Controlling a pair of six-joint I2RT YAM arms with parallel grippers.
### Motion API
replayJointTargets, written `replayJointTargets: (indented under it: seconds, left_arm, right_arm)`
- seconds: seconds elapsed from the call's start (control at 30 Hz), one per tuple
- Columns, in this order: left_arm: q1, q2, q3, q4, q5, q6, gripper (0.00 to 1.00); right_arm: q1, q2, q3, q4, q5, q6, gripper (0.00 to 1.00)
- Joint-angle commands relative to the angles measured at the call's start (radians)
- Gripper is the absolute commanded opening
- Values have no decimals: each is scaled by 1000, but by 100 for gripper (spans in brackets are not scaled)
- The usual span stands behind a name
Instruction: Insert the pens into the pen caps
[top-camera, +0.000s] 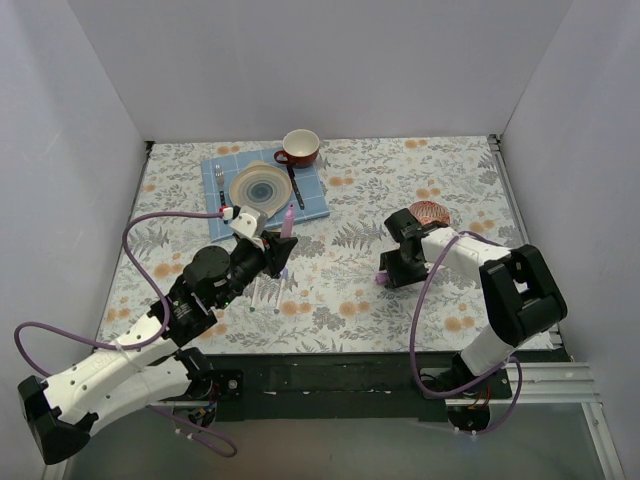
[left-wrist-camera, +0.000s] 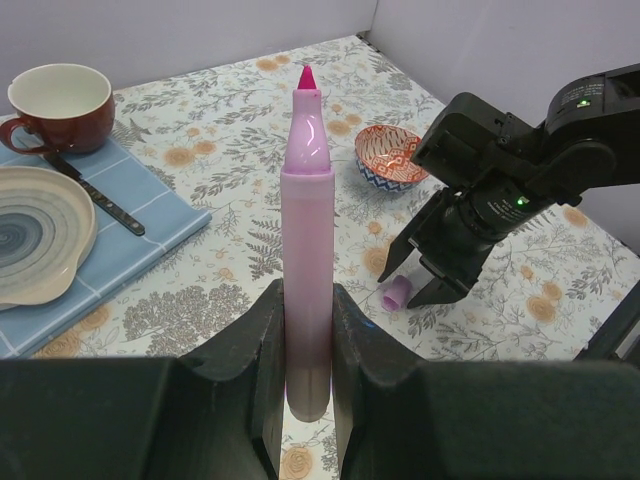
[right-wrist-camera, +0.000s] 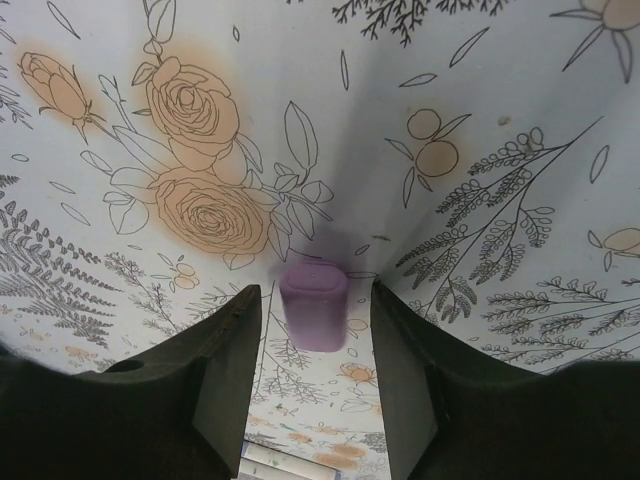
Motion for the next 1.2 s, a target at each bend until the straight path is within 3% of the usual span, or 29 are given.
replayJointTargets:
  seconds: [0.0,0.07,0.13,0.27,0.5,0.73,0.87,0.97,1.17]
  left_arm:
    - [3,-19,3,-2,-9,12,0]
    - [3,-19,4,-3,-10,12,0]
    - [3,-19,6,-3,-9,13,0]
    - [3,-25,4,-6,-21,18,0]
    - [1,-27,-2,-5,-39,24,0]
    - [1,-10,0,-3,-1,17,0]
    - [1,10,9,-3,86,-45,0]
    - [1,29,15,14,149,-97,0]
    - [1,104,14,52,310,-217,0]
  right_arm:
    - [-8,51,39,2,-25,-12,54]
    - [-6,65,46,0,-29,-20,54]
    - [-8,85,50,-4,-29,-32,44]
    - [-6,120,67,-18,-15,-101,39]
    - [0,149,82,20,19,-359,1]
    - [4,19,29,129,111,-727,1]
    - [4,-198,-54,375,-58,-1009,1]
    - [4,-350,-115,560,-168,-1042,1]
    - [7,-416,6,500,-269,-1080,1]
